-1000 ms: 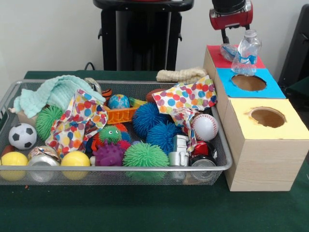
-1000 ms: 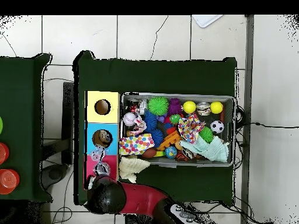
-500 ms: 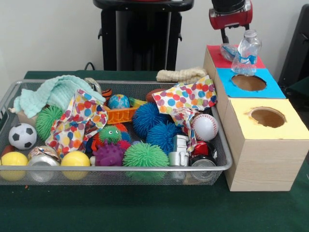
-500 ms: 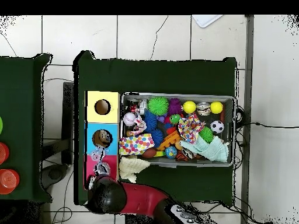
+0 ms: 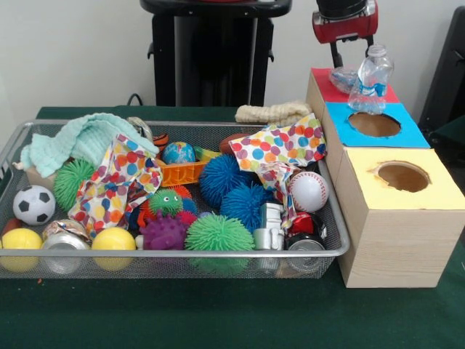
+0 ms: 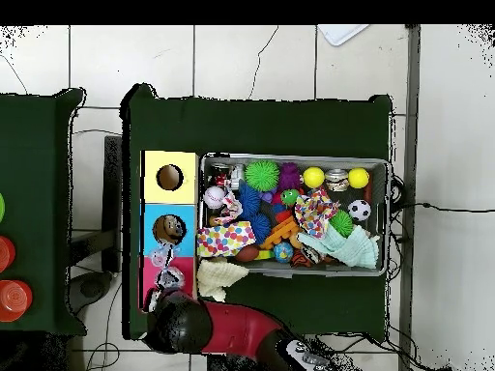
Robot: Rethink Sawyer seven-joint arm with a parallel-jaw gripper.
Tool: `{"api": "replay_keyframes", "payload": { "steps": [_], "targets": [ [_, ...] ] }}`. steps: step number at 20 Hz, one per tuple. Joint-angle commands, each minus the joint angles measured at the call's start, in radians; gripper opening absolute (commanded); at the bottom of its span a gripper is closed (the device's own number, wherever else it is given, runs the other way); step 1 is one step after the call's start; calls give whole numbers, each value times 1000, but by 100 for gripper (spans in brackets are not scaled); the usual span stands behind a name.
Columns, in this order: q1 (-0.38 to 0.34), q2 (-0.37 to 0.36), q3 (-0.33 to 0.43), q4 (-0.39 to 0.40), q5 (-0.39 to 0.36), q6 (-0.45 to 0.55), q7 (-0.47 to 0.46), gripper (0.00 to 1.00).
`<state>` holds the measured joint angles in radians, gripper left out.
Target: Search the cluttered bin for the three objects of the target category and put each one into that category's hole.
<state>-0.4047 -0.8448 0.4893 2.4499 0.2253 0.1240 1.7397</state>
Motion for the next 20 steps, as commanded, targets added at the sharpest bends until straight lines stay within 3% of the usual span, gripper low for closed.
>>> {"api": "replay_keyframes", "payload": {
  "steps": [1, 20],
  "targets": [
    [-41, -19, 56, -120, 80, 26, 221, 100],
    [-30, -22, 62, -132, 113, 2, 237, 100]
  ]
}}
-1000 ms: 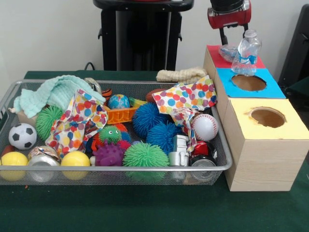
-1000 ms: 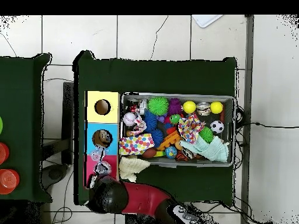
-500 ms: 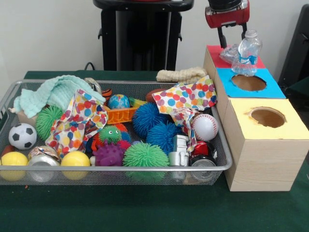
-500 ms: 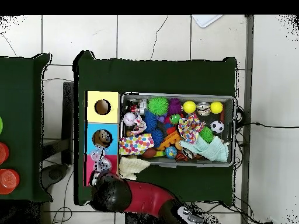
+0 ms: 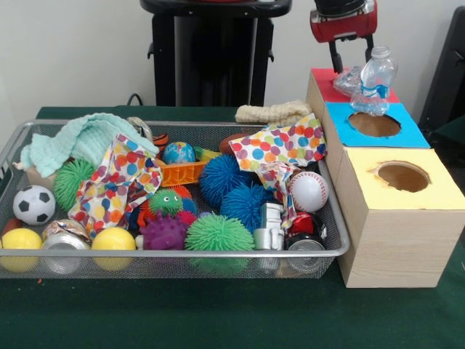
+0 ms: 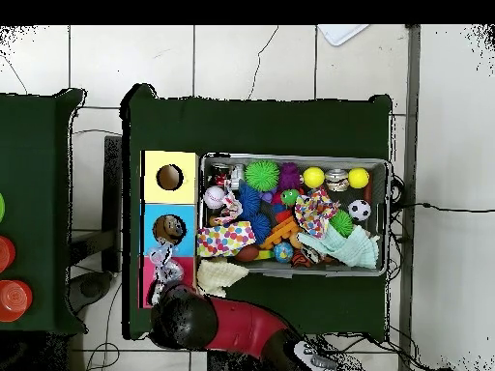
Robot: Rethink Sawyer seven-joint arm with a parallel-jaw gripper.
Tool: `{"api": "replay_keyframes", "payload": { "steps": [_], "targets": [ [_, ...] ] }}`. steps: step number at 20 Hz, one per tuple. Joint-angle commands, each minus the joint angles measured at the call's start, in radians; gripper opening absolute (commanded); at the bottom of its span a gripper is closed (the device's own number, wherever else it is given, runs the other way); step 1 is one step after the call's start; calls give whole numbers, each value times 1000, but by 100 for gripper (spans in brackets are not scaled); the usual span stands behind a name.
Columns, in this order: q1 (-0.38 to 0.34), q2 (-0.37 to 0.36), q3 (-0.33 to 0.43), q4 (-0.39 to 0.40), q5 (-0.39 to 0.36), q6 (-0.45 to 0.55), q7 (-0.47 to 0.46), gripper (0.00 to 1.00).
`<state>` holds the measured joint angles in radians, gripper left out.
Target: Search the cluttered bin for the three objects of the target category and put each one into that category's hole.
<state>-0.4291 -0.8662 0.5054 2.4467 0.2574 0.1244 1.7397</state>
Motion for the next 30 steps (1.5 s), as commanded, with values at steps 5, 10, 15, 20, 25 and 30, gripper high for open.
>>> {"api": "replay_keyframes", "payload": {
  "steps": [5, 10, 15, 20, 25, 30],
  "targets": [
    [-3, 3, 44, -130, 83, -3, 236, 100],
    [-8, 0, 47, -129, 85, 3, 235, 100],
    [-10, -1, 48, -128, 79, 3, 230, 100],
    [0, -4, 32, -143, 80, 12, 222, 100],
    [8, 3, 19, -162, 79, 15, 212, 100],
    [22, 7, -1, -183, 83, 28, 206, 100]
  ]
}}
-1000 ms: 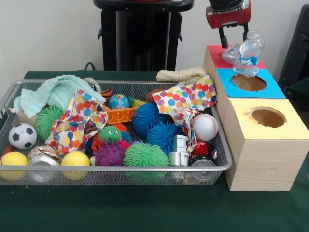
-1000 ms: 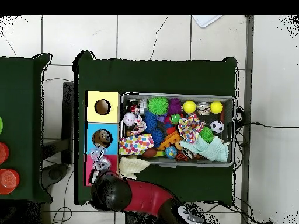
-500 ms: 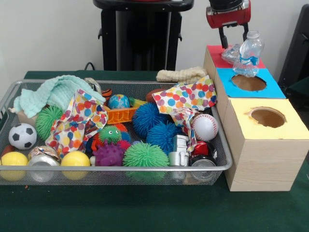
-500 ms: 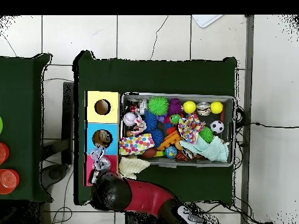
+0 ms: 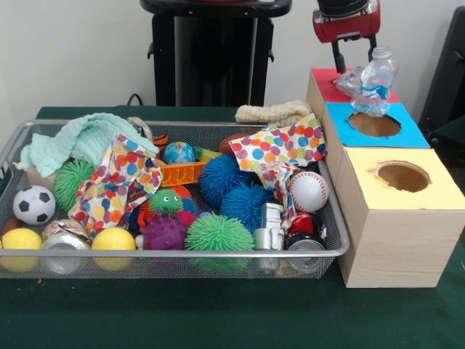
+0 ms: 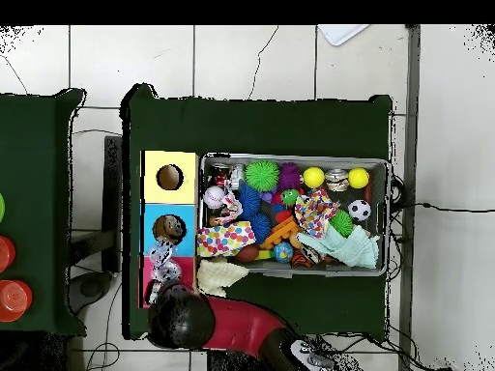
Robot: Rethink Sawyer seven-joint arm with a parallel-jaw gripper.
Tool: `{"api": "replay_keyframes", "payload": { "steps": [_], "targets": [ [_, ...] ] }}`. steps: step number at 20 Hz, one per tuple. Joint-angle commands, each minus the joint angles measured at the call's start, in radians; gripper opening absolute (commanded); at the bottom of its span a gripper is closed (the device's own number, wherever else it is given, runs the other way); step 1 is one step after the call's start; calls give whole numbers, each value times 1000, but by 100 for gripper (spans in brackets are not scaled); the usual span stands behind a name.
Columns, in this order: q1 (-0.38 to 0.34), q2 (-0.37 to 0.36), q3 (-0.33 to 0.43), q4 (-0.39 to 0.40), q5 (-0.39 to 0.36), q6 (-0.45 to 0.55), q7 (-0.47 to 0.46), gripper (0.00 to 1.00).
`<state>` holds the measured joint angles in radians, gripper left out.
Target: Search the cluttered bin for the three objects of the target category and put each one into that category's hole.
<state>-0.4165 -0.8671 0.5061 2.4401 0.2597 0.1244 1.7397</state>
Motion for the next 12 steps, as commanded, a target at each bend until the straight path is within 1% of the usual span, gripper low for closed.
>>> {"api": "replay_keyframes", "payload": {
  "steps": [1, 7, 12],
  "targets": [
    [10, 5, -3, -176, 80, 29, 206, 100],
    [13, 3, -1, -170, 79, 18, 210, 100],
    [17, -4, -10, -171, 80, 34, 206, 100]
  ]
}}
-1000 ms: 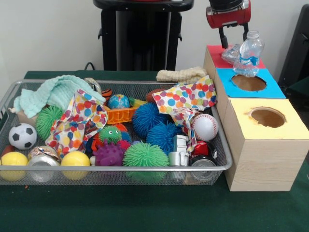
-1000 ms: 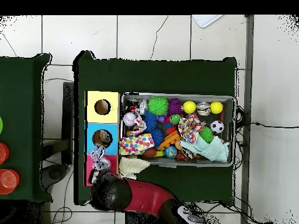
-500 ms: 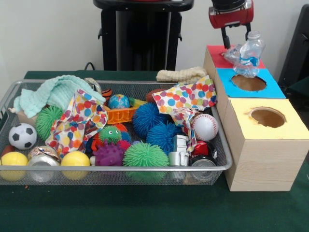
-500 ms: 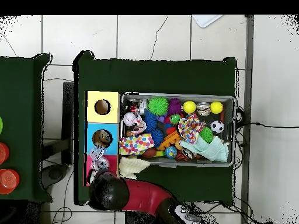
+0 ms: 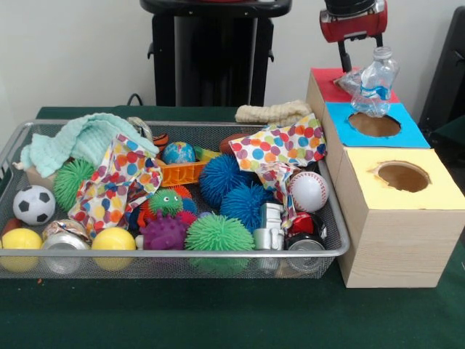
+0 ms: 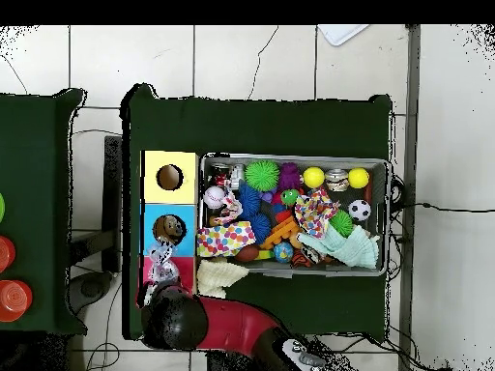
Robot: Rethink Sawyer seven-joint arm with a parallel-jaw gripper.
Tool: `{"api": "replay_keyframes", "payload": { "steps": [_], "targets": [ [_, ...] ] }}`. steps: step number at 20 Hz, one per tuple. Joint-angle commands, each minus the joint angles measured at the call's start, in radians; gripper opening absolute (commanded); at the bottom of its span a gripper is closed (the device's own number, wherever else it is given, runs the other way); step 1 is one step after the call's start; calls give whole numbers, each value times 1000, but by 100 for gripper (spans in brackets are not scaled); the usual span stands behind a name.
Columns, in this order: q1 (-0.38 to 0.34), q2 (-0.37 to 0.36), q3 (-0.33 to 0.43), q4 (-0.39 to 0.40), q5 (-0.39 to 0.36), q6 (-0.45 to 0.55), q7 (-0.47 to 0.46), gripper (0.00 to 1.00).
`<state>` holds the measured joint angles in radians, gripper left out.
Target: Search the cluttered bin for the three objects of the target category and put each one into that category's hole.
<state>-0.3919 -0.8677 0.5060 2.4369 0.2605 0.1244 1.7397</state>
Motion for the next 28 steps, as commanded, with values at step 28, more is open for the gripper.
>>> {"api": "replay_keyframes", "payload": {
  "steps": [28],
  "targets": [
    [17, -23, -59, -196, 68, 80, 182, 100]
  ]
}}
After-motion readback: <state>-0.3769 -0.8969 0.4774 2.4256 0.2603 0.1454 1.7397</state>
